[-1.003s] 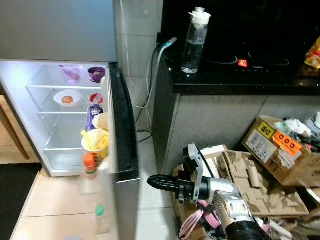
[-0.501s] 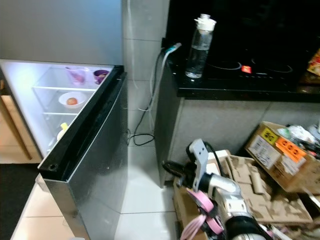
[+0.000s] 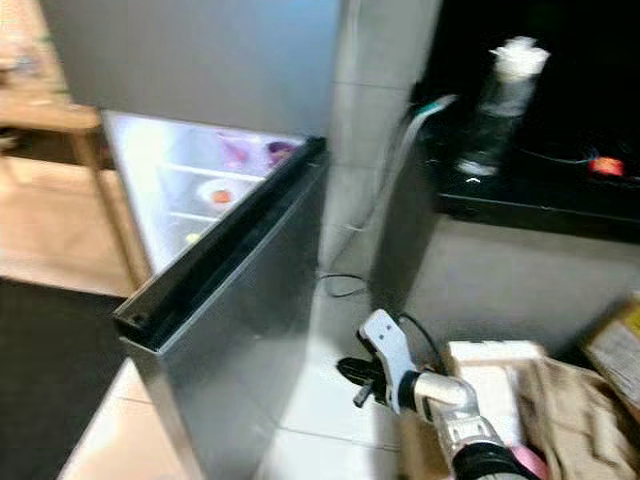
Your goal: Restocking fridge
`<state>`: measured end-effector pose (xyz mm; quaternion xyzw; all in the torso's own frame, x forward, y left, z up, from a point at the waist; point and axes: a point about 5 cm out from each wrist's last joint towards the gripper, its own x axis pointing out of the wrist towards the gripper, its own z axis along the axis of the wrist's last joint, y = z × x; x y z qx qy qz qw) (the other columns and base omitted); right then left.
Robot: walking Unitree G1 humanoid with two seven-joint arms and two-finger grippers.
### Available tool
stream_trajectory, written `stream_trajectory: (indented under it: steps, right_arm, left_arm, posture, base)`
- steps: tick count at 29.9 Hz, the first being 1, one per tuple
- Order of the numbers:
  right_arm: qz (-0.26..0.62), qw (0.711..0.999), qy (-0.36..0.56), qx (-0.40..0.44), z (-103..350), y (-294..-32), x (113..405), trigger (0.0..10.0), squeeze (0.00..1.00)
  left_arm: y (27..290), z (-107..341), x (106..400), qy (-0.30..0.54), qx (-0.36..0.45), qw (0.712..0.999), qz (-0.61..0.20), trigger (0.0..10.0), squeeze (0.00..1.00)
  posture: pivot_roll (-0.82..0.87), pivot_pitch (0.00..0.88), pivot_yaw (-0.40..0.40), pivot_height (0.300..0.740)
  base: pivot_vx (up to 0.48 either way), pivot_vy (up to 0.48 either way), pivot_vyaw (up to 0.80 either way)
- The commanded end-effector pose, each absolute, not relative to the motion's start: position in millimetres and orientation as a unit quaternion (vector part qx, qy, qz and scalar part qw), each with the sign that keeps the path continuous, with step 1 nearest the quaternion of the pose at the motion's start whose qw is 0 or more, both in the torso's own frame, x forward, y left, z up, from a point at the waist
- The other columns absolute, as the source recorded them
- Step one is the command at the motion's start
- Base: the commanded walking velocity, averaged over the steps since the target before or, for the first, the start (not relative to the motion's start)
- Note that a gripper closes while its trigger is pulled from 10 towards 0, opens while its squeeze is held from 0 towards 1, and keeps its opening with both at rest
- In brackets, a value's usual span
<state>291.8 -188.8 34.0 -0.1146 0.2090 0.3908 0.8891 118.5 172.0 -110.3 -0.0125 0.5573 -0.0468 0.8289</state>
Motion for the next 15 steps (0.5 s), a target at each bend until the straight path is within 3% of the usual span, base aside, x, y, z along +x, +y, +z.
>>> stream_trajectory:
  steps: [1,8,15]
  right_arm:
    - [0.379,0.884,0.229,-0.149,26.1,-189.3,289.4,10.0,0.00]
    - [0.334,0.874,0.288,-0.206,6.0,-210.3,275.2,10.0,0.00]
    - [0.341,0.867,0.289,-0.221,2.4,-212.4,271.2,10.0,0.00]
  left_arm:
    - [162.9,-119.3,87.0,0.606,-0.025,0.793,-0.060,10.0,0.00]
    - [163.8,-119.4,86.1,0.607,-0.023,0.792,-0.063,10.0,0.00]
    - [165.5,-119.4,85.2,0.609,-0.019,0.791,-0.065,10.0,0.00]
  posture:
    - [-0.06,0.000,-0.087,0.740]
    - [-0.07,0.000,-0.081,0.740]
    - [-0.07,0.000,-0.075,0.740]
  base:
    - [0.000,0.000,0.77]
    - [0.000,0.000,0.77]
    - [0.000,0.000,0.77]
